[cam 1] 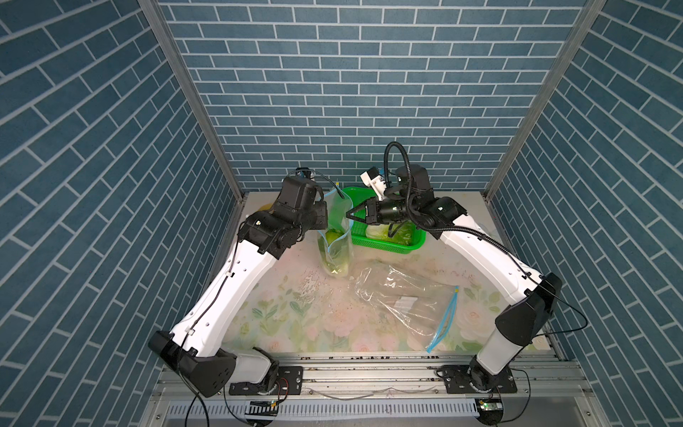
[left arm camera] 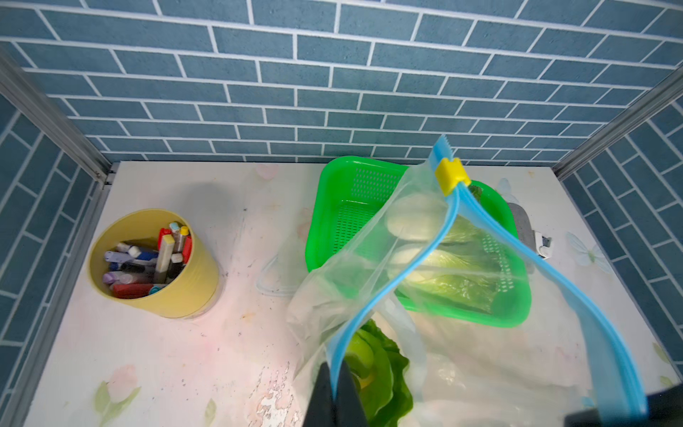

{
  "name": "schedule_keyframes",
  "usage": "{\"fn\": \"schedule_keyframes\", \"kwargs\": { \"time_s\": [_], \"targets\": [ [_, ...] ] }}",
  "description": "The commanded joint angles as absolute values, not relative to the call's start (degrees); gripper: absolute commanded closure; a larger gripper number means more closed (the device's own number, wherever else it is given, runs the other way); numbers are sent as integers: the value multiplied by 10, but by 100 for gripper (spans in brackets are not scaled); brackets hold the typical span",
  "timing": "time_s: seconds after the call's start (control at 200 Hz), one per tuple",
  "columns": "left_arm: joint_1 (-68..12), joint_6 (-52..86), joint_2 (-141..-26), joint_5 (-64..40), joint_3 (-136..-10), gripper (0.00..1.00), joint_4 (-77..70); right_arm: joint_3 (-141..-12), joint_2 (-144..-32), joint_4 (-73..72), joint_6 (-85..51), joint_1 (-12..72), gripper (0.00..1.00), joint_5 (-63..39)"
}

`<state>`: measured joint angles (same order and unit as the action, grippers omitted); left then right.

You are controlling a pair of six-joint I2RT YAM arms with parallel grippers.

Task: Put the chinese cabbages into a zipper bag and zip it
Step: Adjust the zipper food storage bag at the center of the board.

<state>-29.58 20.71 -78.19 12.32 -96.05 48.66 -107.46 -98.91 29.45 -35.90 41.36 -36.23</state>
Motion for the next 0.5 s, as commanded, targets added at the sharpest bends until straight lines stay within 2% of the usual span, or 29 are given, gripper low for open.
{"fn": "schedule_keyframes", "kwargs": {
  "time_s": [0.0, 0.185, 0.33, 0.495],
  "targets": [
    [-293, 195, -758, 144, -956, 100, 497, -1108, -1005, 337, -328, 416, 100, -329],
    [-278, 187, -727, 185, -930, 100, 510, -1100, -1016, 282, -334, 432, 100, -383],
    [-265, 171, -703, 227, -955, 100, 547, -1107, -1035, 220, -354, 457, 100, -445],
    [-265, 162, -695, 226, -936, 100, 562, -1083, -1052, 206, -364, 463, 100, -400]
  ]
}}
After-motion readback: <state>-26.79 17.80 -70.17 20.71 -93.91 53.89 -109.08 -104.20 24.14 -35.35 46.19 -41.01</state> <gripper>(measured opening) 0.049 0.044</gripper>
